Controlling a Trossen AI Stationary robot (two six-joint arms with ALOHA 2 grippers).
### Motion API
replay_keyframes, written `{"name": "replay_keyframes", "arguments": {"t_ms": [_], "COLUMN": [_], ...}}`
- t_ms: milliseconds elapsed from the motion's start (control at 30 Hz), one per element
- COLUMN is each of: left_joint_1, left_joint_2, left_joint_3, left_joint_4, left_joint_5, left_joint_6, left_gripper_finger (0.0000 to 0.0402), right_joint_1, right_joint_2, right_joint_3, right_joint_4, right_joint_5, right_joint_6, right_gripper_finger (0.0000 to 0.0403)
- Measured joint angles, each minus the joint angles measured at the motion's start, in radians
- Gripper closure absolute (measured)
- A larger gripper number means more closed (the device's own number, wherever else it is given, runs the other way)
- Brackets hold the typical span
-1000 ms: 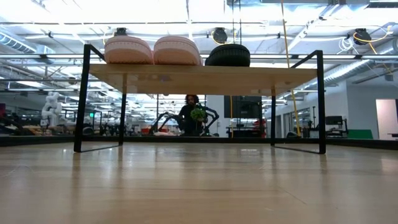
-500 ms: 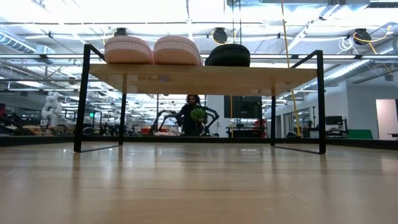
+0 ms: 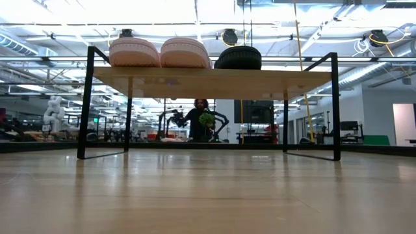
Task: Pick and place slides into the shelf
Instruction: Put the black slipper on the shelf
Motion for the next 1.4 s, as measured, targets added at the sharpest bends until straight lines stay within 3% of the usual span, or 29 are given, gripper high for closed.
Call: {"name": "replay_keyframes", "arguments": {"t_ms": [333, 600, 1400], "left_joint_1": [0.000, 0.000, 0.000], "left_joint_2": [0.000, 0.000, 0.000], "left_joint_3": [0.000, 0.000, 0.000], "left_joint_4": [0.000, 0.006, 0.008], "left_joint_5": [0.017, 0.018, 0.035], "left_joint_6": [-0.002, -0.002, -0.001], "left_gripper_finger": [0.0249, 0.0249, 0.0249], "right_joint_1": [-0.010, -0.009, -0.010], "right_joint_2": [0.000, 0.000, 0.000], "right_joint_3": [-0.112, -0.190, -0.260], "right_joint_4": [0.170, 0.171, 0.191], "right_joint_5": [-0.052, -0.106, -0.103], "right_joint_6": [0.016, 0.055, 0.078], "right_gripper_finger": [0.0282, 0.0282, 0.0282]}}
